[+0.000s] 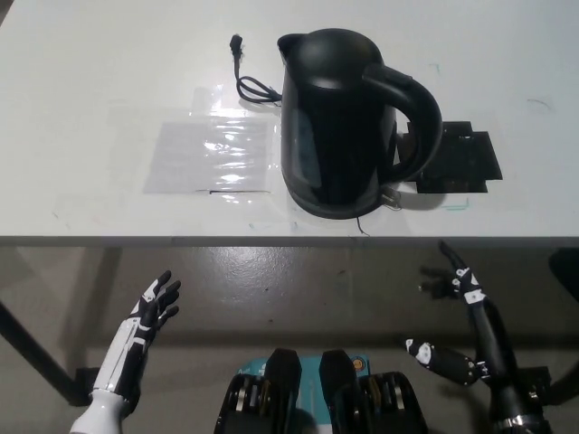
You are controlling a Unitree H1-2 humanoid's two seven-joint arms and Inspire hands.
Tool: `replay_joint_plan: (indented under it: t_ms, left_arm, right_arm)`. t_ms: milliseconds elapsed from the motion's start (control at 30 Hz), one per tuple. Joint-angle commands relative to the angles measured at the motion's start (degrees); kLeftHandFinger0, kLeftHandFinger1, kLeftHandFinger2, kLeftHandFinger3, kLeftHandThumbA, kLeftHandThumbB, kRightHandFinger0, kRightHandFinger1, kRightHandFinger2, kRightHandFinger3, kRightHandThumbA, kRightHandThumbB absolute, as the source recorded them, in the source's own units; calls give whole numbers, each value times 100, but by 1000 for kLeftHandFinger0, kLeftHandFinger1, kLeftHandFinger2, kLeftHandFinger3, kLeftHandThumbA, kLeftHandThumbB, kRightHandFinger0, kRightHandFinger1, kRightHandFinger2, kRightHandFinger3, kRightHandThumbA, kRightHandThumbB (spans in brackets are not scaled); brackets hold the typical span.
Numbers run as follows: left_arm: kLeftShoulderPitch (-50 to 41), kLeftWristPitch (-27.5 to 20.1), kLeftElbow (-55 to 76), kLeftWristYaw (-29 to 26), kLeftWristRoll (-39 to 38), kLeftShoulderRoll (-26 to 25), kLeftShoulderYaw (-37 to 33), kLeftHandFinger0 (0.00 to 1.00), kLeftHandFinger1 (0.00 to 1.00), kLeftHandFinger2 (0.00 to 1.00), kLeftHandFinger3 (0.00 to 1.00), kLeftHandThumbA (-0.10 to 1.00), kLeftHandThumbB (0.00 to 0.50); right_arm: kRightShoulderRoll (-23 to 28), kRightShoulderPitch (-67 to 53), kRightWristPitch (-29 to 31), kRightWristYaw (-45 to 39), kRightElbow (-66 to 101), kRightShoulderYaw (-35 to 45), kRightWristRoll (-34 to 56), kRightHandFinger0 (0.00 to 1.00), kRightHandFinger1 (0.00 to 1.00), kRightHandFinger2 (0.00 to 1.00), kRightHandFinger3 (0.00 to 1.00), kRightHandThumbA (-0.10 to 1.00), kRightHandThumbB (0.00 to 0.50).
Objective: A kettle is kept at the center of the table close to the robot and the robot uses its right index finger to press downwards on the transparent start boiling button
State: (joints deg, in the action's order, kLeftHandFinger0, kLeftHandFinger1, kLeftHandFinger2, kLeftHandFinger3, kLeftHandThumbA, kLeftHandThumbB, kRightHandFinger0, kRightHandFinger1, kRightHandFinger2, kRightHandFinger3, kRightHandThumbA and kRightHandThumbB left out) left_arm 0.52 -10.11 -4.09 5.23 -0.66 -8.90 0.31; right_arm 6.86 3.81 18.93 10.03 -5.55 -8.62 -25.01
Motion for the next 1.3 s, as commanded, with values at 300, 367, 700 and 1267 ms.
replay_joint_plan:
  t_ms: [300,367,700,1267]
  left_arm:
    - [147,-602,211,130,22,-156,-19,1000,1000,1000,1000,1000,361]
    - [146,-588,220,127,25,-164,-12,1000,1000,1000,1000,1000,359]
    - [161,-587,265,125,-4,-152,-6,1000,1000,1000,1000,1000,356]
    - [203,-641,217,129,-63,-151,-5,1000,1000,1000,1000,995,346]
  right_arm:
    - [127,973,-1369,29,724,-485,-3082,0,0,0,1000,1000,277]
    - [126,1080,-1445,24,552,-535,-3095,0,0,0,1000,1000,274]
    - [159,1369,-1918,12,79,-737,-3283,0,0,0,1000,1000,278]
    - [325,1548,-2320,-44,-351,-900,-3332,0,0,0,1000,1000,266]
